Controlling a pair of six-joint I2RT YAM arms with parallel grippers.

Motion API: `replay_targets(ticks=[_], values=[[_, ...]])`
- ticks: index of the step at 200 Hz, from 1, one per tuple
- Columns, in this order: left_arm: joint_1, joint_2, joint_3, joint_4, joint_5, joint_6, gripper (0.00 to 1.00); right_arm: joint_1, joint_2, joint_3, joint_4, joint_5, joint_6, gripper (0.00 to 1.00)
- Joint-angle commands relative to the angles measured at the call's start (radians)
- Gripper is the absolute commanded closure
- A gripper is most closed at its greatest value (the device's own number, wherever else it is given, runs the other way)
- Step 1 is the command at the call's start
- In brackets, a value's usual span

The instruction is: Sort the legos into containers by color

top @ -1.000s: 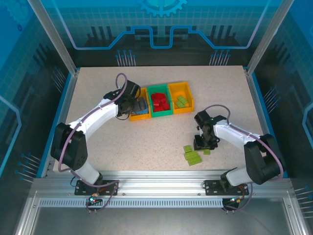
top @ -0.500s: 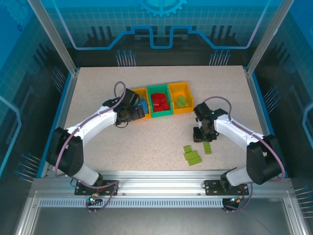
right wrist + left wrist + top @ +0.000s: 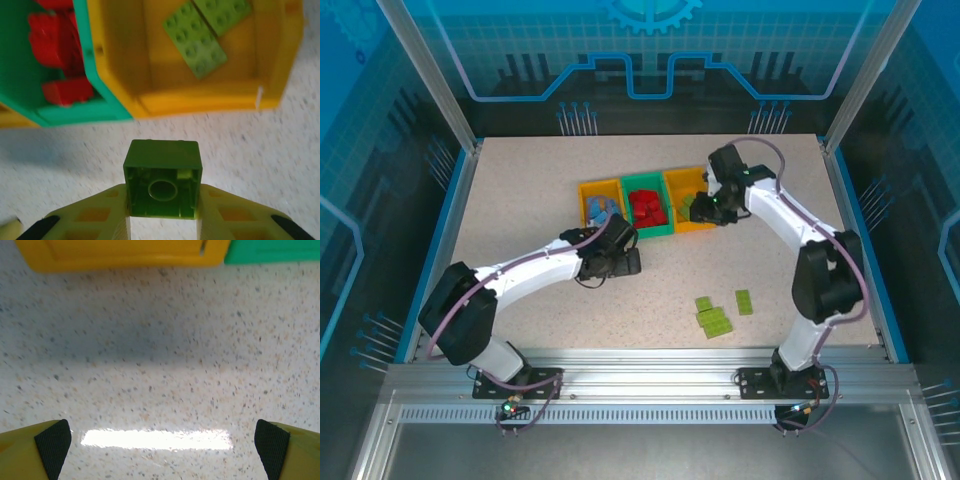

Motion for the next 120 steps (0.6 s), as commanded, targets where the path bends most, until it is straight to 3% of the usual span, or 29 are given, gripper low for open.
replay_targets(ticks=[1,41,59,74,88,120], values=[[-0.044,0.019,-0.02,0.023,-0.011,-0.072,0.01,-0.027,0.099,0.126,-0.023,-0.037,0.024,0.66],[-0.095,0.053,-0.029,0.026,-0.01,-0.118,0.01,-0.041,0.251,0.305,-0.079,0.001,0.016,0.57],[-0.102,0.056,-0.037,0.033,-0.011,-0.13,0.01,-0.047,0.286,0.352,-0.092,-0.01,0.01,0.38],[-0.101,0.057,-0.045,0.034,-0.011,-0.134,0.01,-0.048,0.284,0.367,-0.098,-0.018,-0.004,0.3],[-0.101,0.054,-0.049,0.033,-0.017,-0.136,0.01,-0.045,0.249,0.336,-0.091,-0.021,-0.008,0.19],[-0.102,0.042,-0.071,0.047,-0.018,-0.147,0.01,-0.016,0.052,0.1,-0.036,-0.003,-0.027,0.16]])
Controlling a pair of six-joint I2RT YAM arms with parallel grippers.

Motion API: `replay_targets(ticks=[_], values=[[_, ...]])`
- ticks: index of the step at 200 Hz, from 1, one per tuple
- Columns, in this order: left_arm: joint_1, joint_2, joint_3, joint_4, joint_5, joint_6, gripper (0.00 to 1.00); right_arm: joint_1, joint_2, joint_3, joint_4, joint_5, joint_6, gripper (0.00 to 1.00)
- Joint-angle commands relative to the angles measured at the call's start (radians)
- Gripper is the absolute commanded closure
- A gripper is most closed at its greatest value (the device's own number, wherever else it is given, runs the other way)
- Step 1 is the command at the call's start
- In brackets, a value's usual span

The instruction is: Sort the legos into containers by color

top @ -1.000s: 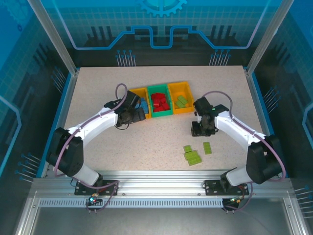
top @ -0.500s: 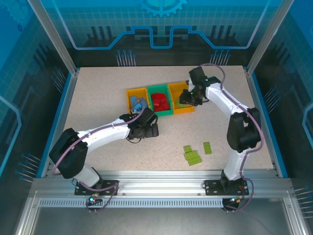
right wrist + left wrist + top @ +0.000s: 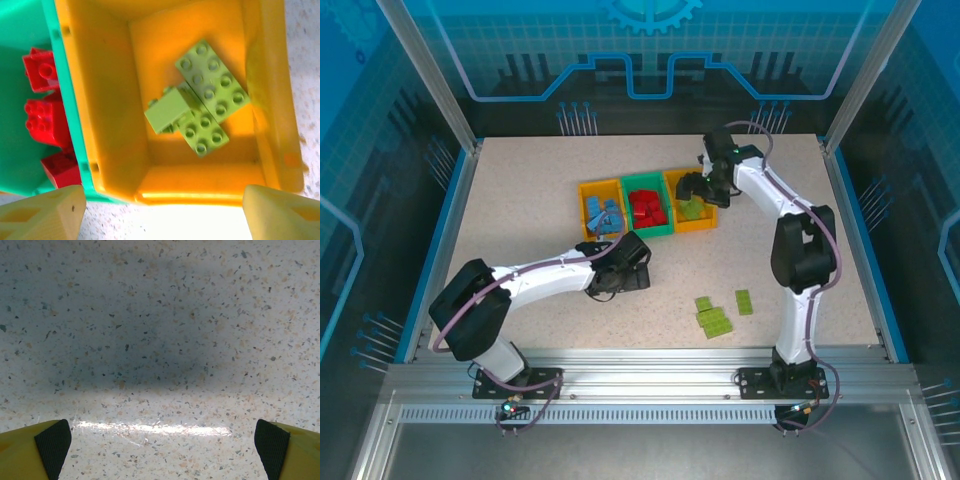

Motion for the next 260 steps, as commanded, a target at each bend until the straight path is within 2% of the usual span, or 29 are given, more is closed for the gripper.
replay_targets(ticks=[1,42,60,97,146,200,230,260], values=[[-0.007,-0.007,-0.027,0.008,-0.018,-0.031,0.01,0.019,-0.172,-0.146,-0.002,-0.003,-0.026,0.16],[-0.007,-0.043,-0.077,0.026,-0.04,-0.059,0.01,0.13,-0.422,-0.516,-0.023,0.12,-0.045,0.15],[-0.006,-0.069,-0.1,0.026,-0.049,-0.071,0.01,0.182,-0.505,-0.656,-0.018,0.127,-0.019,0.17],[-0.006,-0.112,-0.145,0.019,-0.07,-0.085,0.01,0.307,-0.569,-0.807,-0.017,0.154,0.049,0.24],[-0.006,-0.133,-0.175,0.017,-0.071,-0.103,0.01,0.392,-0.495,-0.836,0.008,0.168,0.067,0.34],[-0.006,-0.137,-0.182,0.015,-0.07,-0.107,0.01,0.413,-0.373,-0.805,0.026,0.177,0.064,0.49],[-0.007,-0.143,-0.188,0.015,-0.072,-0.109,0.01,0.418,-0.399,-0.781,0.016,0.191,0.074,0.63],[-0.007,-0.137,-0.193,0.021,-0.07,-0.112,0.01,0.412,-0.456,-0.707,-0.031,0.231,0.061,0.66]])
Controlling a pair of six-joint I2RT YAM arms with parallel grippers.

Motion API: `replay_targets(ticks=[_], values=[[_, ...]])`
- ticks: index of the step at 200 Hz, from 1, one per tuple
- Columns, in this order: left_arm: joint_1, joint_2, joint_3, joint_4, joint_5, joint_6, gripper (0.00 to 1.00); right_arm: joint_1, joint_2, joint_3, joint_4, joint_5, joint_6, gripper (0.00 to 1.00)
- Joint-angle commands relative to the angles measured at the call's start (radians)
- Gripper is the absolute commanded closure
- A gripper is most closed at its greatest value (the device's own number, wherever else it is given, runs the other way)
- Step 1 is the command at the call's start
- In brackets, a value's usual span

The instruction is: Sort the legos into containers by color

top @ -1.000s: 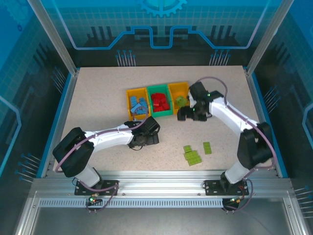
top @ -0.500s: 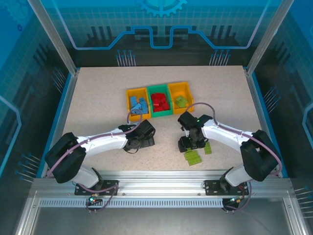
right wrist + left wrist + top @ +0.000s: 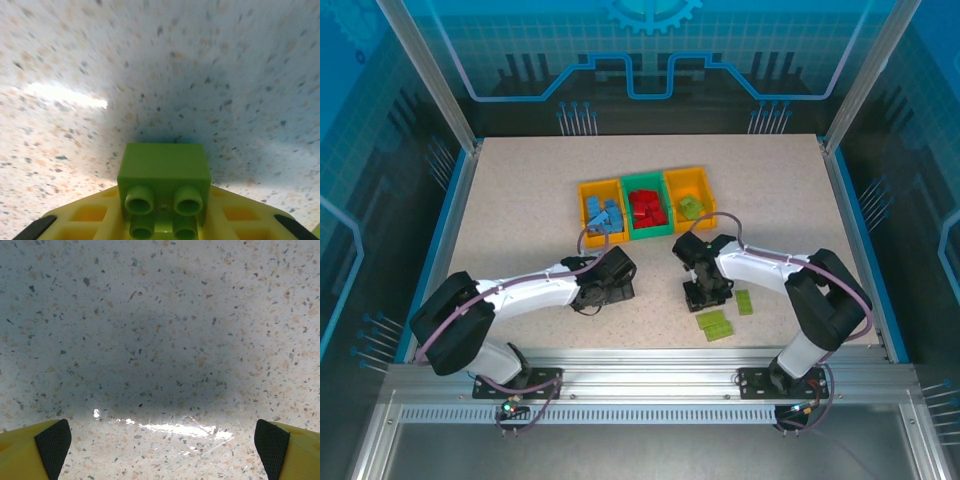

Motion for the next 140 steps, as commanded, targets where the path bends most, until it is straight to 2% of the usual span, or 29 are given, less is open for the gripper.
replay_targets(ticks=[1,29,56,89,140], values=[[-0.007,-0.019,-0.013,0.001,-0.023,-0.016,0.01,0.009,-0.065,0.082,-0.05,0.046,-0.004,0.66],[-0.007,-0.012,-0.009,0.003,-0.02,-0.016,0.01,-0.061,-0.063,0.21,-0.07,0.041,-0.057,0.66],[-0.006,-0.012,-0.003,-0.002,-0.021,-0.012,0.01,-0.169,0.011,0.368,-0.068,0.02,-0.106,0.66],[-0.006,-0.011,-0.001,-0.003,-0.019,-0.013,0.01,-0.276,0.206,0.592,-0.068,-0.008,-0.125,0.66],[-0.008,-0.011,-0.001,0.004,0.001,-0.012,0.01,-0.328,0.489,0.919,-0.146,-0.004,-0.126,0.6]])
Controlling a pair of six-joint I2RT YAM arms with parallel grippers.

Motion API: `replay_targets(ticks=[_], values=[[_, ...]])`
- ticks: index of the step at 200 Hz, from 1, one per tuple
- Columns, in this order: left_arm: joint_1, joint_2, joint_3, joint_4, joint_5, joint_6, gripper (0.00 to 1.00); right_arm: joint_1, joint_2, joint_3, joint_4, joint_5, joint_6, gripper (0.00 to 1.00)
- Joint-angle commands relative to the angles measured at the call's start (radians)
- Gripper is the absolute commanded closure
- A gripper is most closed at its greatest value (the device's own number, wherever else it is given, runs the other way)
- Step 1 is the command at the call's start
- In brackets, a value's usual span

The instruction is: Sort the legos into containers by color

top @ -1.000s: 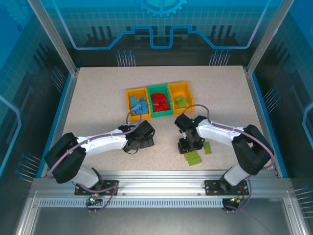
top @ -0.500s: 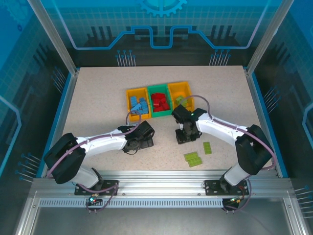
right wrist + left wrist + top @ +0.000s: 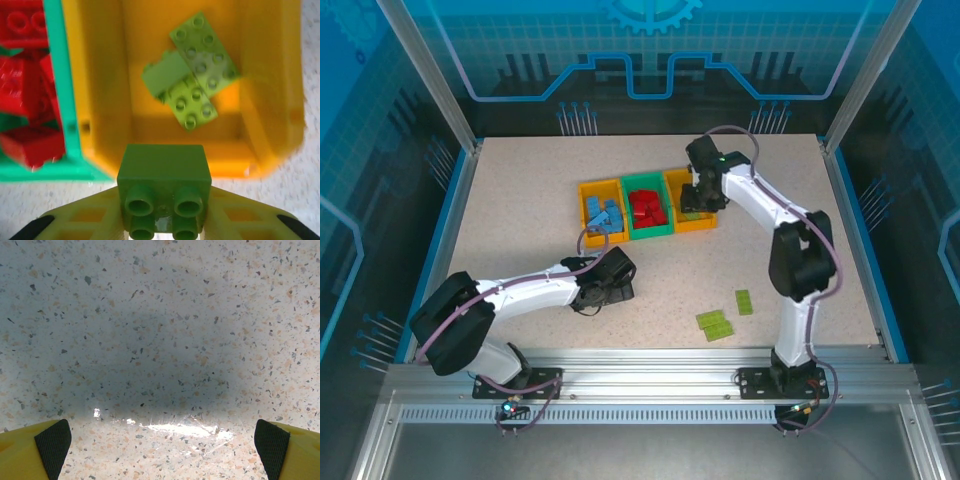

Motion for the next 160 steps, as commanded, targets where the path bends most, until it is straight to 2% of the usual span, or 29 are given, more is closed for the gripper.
replay_targets(ticks=[1,19,27,36,43,68,113,138,160], values=[[-0.009,-0.011,0.001,0.004,0.0,-0.012,0.01,-0.023,0.085,0.112,-0.08,-0.011,-0.009,0.6],[-0.011,-0.01,0.003,0.002,0.002,-0.009,0.01,-0.043,0.125,0.16,-0.084,-0.019,-0.001,0.51],[-0.012,-0.007,0.005,0.003,0.0,-0.01,0.01,-0.05,0.127,0.165,-0.08,-0.029,0.0,0.42],[-0.012,-0.006,0.005,0.004,0.001,-0.008,0.01,-0.052,0.119,0.165,-0.079,-0.036,-0.001,0.26],[-0.014,-0.002,0.005,0.005,0.002,-0.011,0.01,-0.052,0.103,0.154,-0.078,-0.043,-0.006,0.2],[-0.015,0.006,0.001,0.015,0.005,-0.017,0.01,-0.037,-0.023,0.022,-0.044,-0.049,-0.024,0.16],[-0.019,0.02,-0.01,0.043,0.013,-0.021,0.01,0.042,-0.317,-0.428,-0.045,-0.089,-0.067,0.09],[-0.02,0.024,-0.011,0.046,0.015,-0.019,0.01,0.121,-0.439,-0.651,-0.048,-0.068,-0.015,0.07],[-0.02,0.017,-0.016,0.048,0.012,-0.02,0.01,0.187,-0.524,-0.779,-0.034,-0.064,0.072,0.05]])
